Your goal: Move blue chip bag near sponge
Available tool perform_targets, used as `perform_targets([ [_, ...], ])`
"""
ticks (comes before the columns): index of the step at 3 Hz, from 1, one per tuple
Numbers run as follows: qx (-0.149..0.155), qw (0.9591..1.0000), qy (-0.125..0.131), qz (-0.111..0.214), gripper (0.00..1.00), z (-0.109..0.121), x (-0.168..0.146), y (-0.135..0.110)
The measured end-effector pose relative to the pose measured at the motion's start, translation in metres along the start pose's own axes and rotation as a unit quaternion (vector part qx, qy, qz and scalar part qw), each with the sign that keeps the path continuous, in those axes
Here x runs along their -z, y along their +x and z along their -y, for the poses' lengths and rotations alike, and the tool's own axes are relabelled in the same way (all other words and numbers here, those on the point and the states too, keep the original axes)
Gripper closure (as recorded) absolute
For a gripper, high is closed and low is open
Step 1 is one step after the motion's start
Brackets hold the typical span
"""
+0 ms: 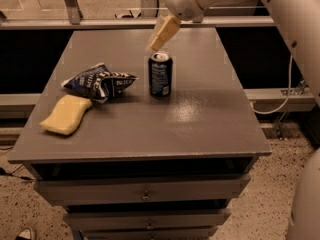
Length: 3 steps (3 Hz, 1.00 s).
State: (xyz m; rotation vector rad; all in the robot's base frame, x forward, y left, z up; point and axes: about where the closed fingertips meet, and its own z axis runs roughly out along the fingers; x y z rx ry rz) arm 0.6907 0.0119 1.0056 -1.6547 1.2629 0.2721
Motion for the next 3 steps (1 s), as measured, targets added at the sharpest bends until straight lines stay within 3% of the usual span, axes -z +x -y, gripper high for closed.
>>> perform_targets([
  [1, -0.049, 0.9968, 0.054, 0.034, 0.00, 0.016, 0.038, -0.006],
  [2, -0.069, 0.9923, 0.101, 0.019, 0.00, 0.020, 0.060, 0.005],
  [3, -0.071, 0.9914, 0.108, 0.019, 0.00, 0.023, 0.058, 0.007],
])
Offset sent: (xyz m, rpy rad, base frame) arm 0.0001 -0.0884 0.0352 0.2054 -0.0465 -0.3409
